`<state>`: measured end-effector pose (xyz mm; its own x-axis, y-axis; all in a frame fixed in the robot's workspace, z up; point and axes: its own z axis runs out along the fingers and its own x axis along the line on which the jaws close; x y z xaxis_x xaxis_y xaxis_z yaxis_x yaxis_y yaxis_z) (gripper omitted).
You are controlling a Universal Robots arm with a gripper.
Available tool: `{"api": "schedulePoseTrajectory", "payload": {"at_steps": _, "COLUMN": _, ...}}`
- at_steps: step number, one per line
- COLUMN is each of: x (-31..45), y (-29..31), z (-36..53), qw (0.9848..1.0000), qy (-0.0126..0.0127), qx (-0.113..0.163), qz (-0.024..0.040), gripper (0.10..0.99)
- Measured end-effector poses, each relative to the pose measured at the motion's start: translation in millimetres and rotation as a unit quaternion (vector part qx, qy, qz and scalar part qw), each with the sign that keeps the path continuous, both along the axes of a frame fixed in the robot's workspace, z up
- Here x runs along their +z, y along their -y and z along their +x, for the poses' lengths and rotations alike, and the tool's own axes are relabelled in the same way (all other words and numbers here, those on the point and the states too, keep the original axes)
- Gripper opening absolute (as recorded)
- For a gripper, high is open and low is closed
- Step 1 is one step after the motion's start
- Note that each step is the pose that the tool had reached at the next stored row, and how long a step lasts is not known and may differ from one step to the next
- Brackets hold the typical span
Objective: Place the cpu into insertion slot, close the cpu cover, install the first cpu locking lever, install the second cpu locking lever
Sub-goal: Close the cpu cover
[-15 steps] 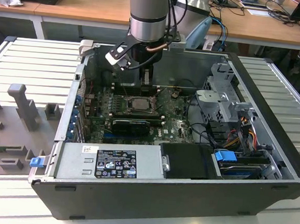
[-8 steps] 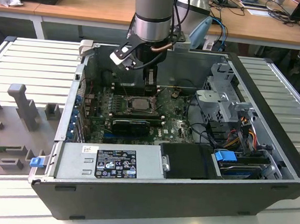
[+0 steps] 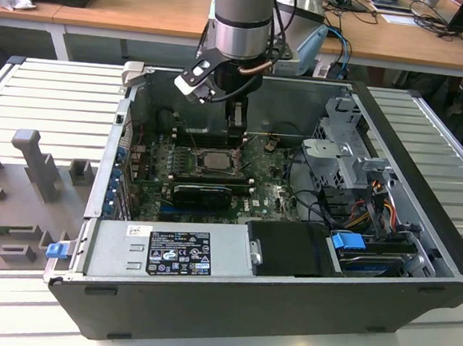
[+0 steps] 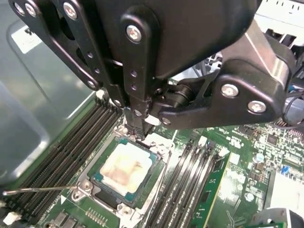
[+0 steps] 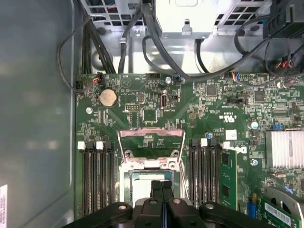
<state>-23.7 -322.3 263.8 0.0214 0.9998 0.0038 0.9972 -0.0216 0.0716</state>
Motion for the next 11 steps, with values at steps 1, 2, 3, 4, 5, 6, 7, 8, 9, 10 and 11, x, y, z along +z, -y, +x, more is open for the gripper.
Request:
{"api": "schedulePoseTrajectory", "payload": {"at_steps": 1, "x": 2.9, "y": 0.0, "z": 0.0, "qw": 1.0, "qy": -0.0001, "qx": 0.0, "qz": 0.0, "gripper": 0.106}}
{"api": "schedulePoseTrajectory", "payload": {"at_steps": 2, "x": 5.2, "y": 0.0, "z": 0.0, "qw": 1.0, "qy": -0.0001, "qx": 0.0, "qz": 0.0, "gripper": 0.106}}
{"api": "schedulePoseTrajectory", "payload": {"at_steps": 3, "x": 9.8, "y": 0.0, "z": 0.0, "qw": 1.0, "qy": -0.0001, "qx": 0.0, "qz": 0.0, "gripper": 0.106}}
{"api": "schedulePoseTrajectory", "payload": {"at_steps": 4, "x": 12.2, "y": 0.0, "z": 0.1, "qw": 1.0, "qy": -0.0003, "qx": 0.0, "qz": 0.0, "gripper": 0.106}}
{"api": "schedulePoseTrajectory", "payload": {"at_steps": 5, "x": 12.8, "y": 0.0, "z": 0.6, "qw": 1.0, "qy": -0.0009, "qx": 0.0, "qz": 0.0001, "gripper": 0.106}}
{"api": "schedulePoseTrajectory", "payload": {"at_steps": 6, "x": 12.9, "y": 0.0, "z": 1.1, "qw": 1.0, "qy": -0.0015, "qx": 0.0, "qz": 0.0002, "gripper": 0.106}}
{"api": "schedulePoseTrajectory", "payload": {"at_steps": 7, "x": 12.9, "y": 0.0, "z": 1.9, "qw": 1.0, "qy": -0.0023, "qx": 0.0, "qz": 0.0002, "gripper": 0.106}}
{"api": "schedulePoseTrajectory", "payload": {"at_steps": 8, "x": 13.0, "y": 0.0, "z": 3.6, "qw": 1.0, "qy": -0.0037, "qx": 0.0, "qz": 0.0, "gripper": 0.106}}
{"api": "schedulePoseTrajectory", "payload": {"at_steps": 9, "x": 13.0, "y": 0.0, "z": 5.8, "qw": 1.0, "qy": -0.0044, "qx": 0.0, "qz": 0.0, "gripper": 0.106}}
{"api": "schedulePoseTrajectory", "payload": {"at_steps": 10, "x": 13.0, "y": 0.0, "z": 9.7, "qw": 1.0, "qy": -0.0047, "qx": 0.0, "qz": 0.0001, "gripper": 0.106}}
{"api": "schedulePoseTrajectory", "payload": {"at_steps": 11, "x": 13.0, "y": 0.0, "z": 10.8, "qw": 1.0, "qy": -0.0046, "qx": 0.0, "qz": 0.0, "gripper": 0.106}}
